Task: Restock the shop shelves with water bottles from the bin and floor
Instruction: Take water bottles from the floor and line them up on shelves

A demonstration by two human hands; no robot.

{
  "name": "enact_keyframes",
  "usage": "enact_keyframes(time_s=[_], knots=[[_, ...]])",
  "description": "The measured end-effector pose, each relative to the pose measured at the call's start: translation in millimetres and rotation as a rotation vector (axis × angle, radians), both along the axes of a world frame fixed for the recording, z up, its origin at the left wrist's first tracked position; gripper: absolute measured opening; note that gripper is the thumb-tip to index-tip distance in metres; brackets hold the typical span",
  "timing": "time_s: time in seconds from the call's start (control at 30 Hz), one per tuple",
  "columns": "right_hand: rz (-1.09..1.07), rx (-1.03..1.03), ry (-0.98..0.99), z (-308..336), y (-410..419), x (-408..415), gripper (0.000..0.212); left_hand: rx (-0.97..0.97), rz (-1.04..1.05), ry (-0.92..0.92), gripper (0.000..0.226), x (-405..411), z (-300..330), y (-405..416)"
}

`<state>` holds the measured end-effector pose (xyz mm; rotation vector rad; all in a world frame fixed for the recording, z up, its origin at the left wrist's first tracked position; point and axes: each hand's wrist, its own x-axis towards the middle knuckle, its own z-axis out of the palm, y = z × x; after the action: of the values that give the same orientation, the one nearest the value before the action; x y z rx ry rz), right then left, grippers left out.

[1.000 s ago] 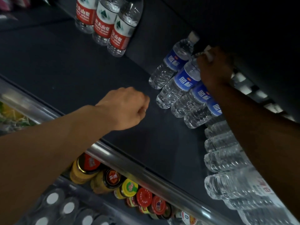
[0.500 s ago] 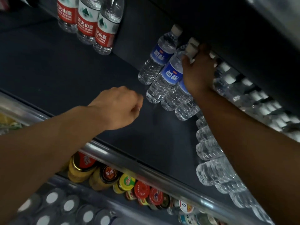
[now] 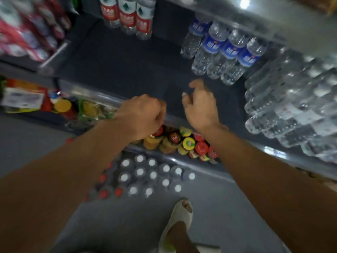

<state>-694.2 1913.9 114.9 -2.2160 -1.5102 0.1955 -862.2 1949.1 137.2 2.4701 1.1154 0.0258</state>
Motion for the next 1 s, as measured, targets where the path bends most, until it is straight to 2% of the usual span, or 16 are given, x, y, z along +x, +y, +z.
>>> enact_keyframes(time_s=[0.27,0.47,0.8,1.0], knots=[[0.084,-0.117,0.114,-9,-46,-69,0.020,-0.026,-0.035,0.083,0.013,-36,2,-35],[0.092,-0.210,0.180,-23,-62,-57,0.019,-0.205,0.014,0.131,0.014,-29,-12,-38],[0.144,-0.349,0.109,-25,-59,-30,0.016,-0.246,0.078,0.135,0.015,-9,-25,-26],[0.167,-0.350,0.155,-10,-50,-35,0.026,-0.258,0.083,0.179,0.015,-16,-14,-17]])
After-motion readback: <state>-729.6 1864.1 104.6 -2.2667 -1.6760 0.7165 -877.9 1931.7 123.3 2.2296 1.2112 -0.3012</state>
